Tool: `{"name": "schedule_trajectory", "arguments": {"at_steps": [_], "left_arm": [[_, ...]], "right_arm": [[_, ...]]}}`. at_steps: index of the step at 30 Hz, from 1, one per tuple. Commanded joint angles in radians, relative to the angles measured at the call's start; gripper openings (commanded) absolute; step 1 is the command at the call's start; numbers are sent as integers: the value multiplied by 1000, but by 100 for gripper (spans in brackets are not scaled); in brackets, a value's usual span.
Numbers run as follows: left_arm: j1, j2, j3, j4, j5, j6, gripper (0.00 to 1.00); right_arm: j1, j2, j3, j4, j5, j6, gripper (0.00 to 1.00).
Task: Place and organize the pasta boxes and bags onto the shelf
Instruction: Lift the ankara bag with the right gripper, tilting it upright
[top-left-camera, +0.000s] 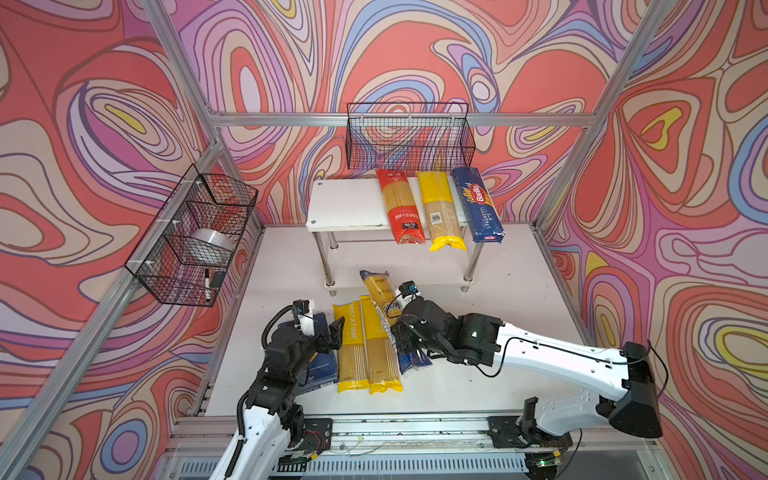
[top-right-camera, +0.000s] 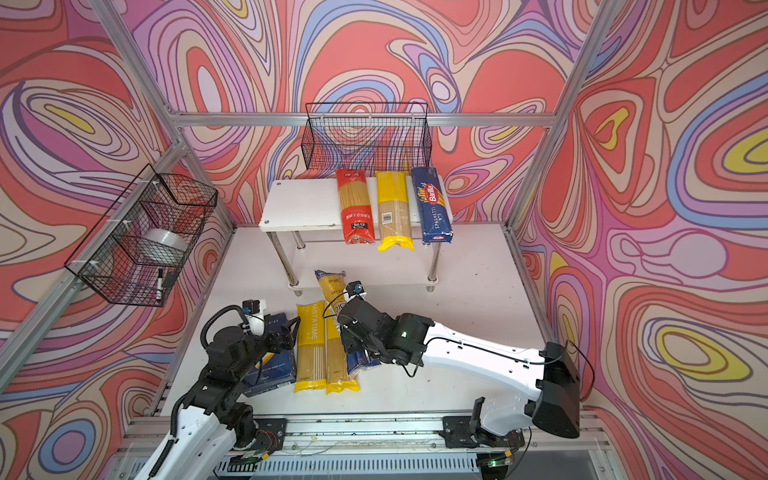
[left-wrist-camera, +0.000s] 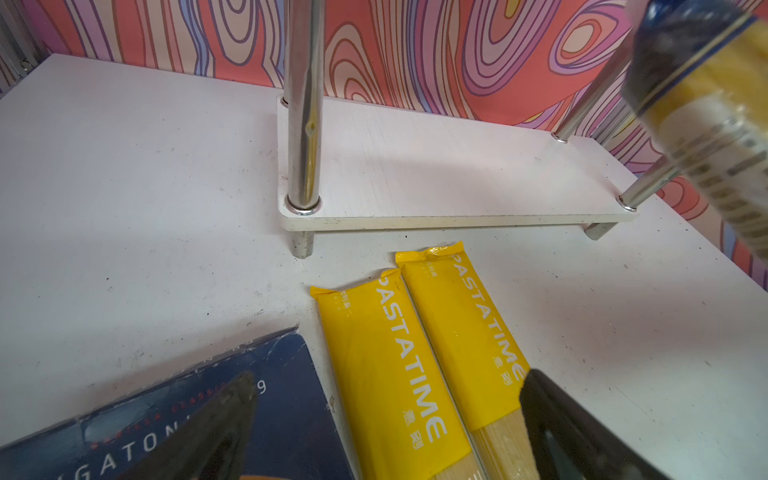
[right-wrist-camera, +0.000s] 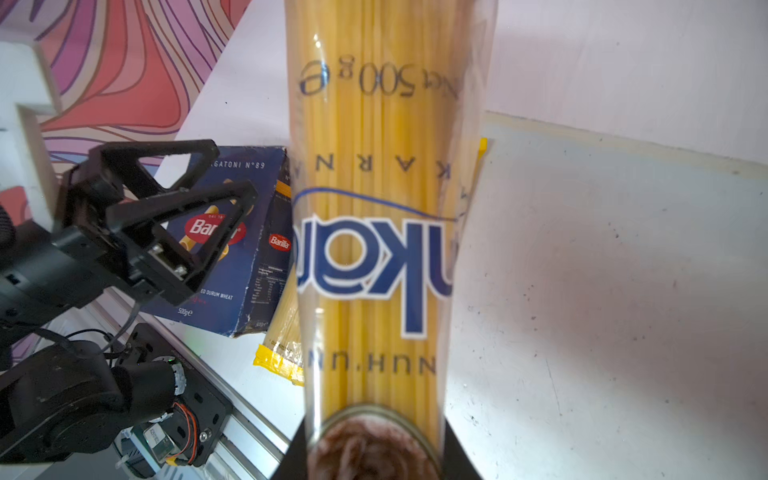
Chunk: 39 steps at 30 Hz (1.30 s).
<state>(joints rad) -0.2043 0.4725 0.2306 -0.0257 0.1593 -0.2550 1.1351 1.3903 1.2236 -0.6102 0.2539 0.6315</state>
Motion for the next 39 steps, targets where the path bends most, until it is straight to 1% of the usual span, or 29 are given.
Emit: {"name": "schedule_trajectory", "arguments": {"at_steps": [1, 11, 19, 32, 39], "left_arm": [[-3, -8, 16, 14, -3, 5, 100], [-2, -5, 16, 14, -1, 5, 100], [-4, -7, 16, 14, 0, 5, 100], [-3, -5, 16, 16, 1, 6, 100], [-3, -11, 16, 14, 3, 7, 100]], "right_arm": [[6, -1, 86, 61, 72, -66, 0], [6, 29, 194, 26, 94, -128, 0], [6, 20, 242, 21, 103, -173, 0], [6, 48, 336, -19, 97, -188, 0], [6, 109, 452, -82, 109, -191, 0]]}}
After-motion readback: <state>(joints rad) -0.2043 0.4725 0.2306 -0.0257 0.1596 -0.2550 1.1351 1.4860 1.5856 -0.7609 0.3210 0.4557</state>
